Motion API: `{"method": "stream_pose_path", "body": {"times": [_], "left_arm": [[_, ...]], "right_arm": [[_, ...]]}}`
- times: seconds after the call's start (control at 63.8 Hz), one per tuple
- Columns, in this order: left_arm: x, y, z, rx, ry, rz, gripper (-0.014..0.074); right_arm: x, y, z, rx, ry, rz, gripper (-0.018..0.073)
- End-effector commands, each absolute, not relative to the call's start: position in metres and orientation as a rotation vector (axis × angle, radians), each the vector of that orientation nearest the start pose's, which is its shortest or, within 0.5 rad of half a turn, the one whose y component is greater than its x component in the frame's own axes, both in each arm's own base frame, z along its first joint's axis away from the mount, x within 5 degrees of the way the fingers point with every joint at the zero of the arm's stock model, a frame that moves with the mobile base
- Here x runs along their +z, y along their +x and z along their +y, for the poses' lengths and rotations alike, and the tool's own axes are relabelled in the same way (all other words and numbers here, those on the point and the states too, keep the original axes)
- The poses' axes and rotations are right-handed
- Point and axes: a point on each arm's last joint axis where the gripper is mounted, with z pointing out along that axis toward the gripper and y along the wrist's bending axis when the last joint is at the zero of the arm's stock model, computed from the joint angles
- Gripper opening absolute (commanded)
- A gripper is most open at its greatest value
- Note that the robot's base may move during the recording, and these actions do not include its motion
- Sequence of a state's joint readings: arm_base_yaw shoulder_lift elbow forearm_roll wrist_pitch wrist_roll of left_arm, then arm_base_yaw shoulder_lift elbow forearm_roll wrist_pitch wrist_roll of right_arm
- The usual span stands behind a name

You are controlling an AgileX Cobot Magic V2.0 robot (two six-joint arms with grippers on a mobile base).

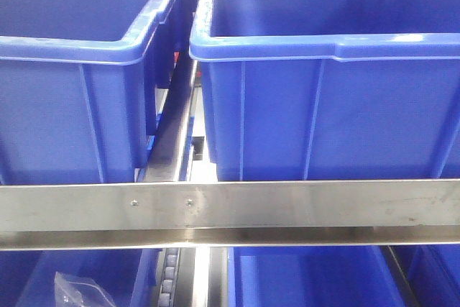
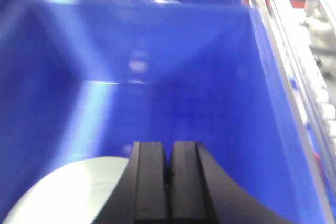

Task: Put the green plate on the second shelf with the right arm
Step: 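Lower the plate into the blue bin and open the right gripper, then withdraw the open right gripper up out of the bin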

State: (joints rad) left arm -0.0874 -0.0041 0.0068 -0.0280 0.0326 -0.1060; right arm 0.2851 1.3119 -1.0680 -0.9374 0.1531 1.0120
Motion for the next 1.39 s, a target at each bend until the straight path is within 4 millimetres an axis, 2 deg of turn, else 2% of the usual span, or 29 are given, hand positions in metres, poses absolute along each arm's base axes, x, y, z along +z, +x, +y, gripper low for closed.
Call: {"method": "stream_pose_path", "body": {"times": [0.0, 0.078, 0.251, 0.595, 0.721, 0.783, 0.987, 1.112, 1.222, 1.379], "left_arm": [[0.203, 0.056, -0.005, -0.192, -0.041, 1.457, 0.0130], [0.203, 0.056, -0.005, -0.192, -0.041, 1.457, 0.0130], [0.203, 0.056, -0.005, -0.192, -0.041, 1.457, 0.0130], [0.203, 0.056, -0.005, -0.192, -0.041, 1.457, 0.0130], [0.203, 0.056, -0.005, -0.192, -0.041, 1.457, 0.0130], [0.203, 0.056, -0.005, -0.192, -0.041, 1.457, 0.0130], [0.203, 0.056, -0.005, -0.192, -0.041, 1.457, 0.0130], [0.203, 0.056, -0.005, -0.192, -0.041, 1.457, 0.0130], [0.203, 0.056, -0.005, -0.192, -0.041, 1.457, 0.0130], [0.203, 0.056, -0.005, -0.192, -0.041, 1.457, 0.0130]], "right_arm": [[0.385, 0.268, 0.076, 0.193, -0.138, 1.731, 0.0046], [0.382, 0.250, 0.077, 0.209, -0.157, 1.727, 0.0046], [0.381, 0.224, 0.071, 0.227, -0.166, 1.699, 0.0046], [0.381, 0.221, 0.068, 0.184, -0.187, 1.694, 0.0046], [0.378, 0.205, 0.059, 0.153, -0.169, 1.693, 0.0046], [0.379, 0.187, 0.054, 0.168, -0.171, 1.656, 0.0046], [0.353, 0.118, 0.038, 0.259, -0.221, 1.505, 0.0046], [0.320, 0.078, 0.023, 0.235, -0.188, 1.400, 0.0046], [0.287, 0.058, 0.016, 0.188, -0.153, 1.347, 0.0046], [0.243, 0.045, 0.013, 0.188, -0.109, 1.315, 0.0046]]}}
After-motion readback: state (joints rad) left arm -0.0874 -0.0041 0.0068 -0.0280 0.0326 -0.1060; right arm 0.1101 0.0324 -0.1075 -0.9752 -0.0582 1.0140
